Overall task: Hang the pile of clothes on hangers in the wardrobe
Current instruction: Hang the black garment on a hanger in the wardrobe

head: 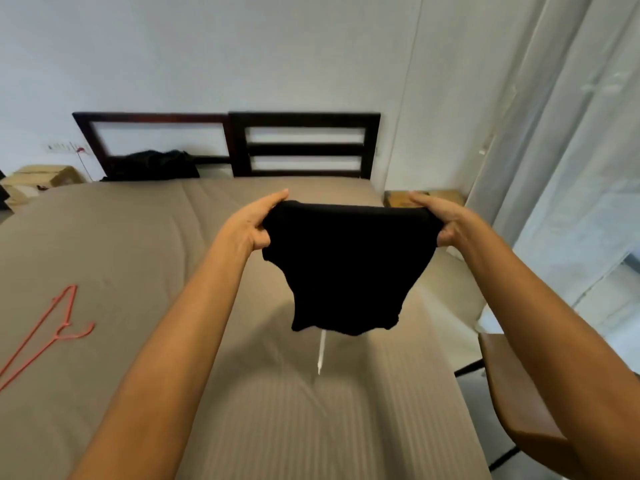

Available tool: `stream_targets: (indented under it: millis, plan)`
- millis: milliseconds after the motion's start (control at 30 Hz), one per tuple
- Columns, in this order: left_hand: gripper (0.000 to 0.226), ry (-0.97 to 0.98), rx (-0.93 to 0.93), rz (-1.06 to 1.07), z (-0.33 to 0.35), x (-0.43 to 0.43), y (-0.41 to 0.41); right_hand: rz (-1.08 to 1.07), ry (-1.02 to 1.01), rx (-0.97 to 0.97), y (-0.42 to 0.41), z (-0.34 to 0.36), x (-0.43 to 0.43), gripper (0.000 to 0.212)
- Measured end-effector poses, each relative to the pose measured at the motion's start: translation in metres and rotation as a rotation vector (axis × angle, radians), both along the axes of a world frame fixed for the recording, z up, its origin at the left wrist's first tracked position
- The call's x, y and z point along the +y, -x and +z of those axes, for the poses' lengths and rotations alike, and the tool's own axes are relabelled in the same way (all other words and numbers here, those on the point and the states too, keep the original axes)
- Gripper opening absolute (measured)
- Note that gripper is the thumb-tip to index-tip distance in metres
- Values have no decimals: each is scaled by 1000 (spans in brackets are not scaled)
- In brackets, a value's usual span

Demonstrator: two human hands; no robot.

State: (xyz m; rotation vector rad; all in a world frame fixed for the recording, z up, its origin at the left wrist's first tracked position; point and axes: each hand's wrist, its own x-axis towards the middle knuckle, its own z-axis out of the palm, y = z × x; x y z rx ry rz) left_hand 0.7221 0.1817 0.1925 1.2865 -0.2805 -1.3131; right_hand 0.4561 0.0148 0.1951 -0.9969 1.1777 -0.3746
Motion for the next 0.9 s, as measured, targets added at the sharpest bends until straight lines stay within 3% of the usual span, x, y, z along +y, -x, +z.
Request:
stream_targets:
  millis: [100,167,233,300,333,467,567,700,800,900]
  plan:
    - [26,-234,-121,-190,-15,-6,1,356,11,414,0,-15,-3,31]
    - [17,-262,-227,-128,-20,-8,1,379,124,530,3,-16,-4,24]
    - [9,-92,-306,78,-24,-12,-2,185,334,376,4,-19,-15,15]
    - [24,98,-343,181,-27,-13,-6,-86,496,96,2,-21,-20,20]
    - [30,143,-339,181,-29,-14,-6,-145,533,54,-1,-21,-20,24]
    - [31,-58,-309,-11,-47,-34,-12,-7,363,254,-18,-36,-35,36]
    - [32,-112,-377,-8,-56,-58,-28,-42,240,305,-31,-42,-52,35]
    - [27,-7,-814,-141,-49,-84,-43,-37,339,334,-54,-30,-79,32]
    - [20,148,-1169,11,-18,-104,-55,-108,560,210,-65,-1,-98,30]
    - [17,267,-1387,77,23,-101,-59,-155,747,62,-59,35,-92,31]
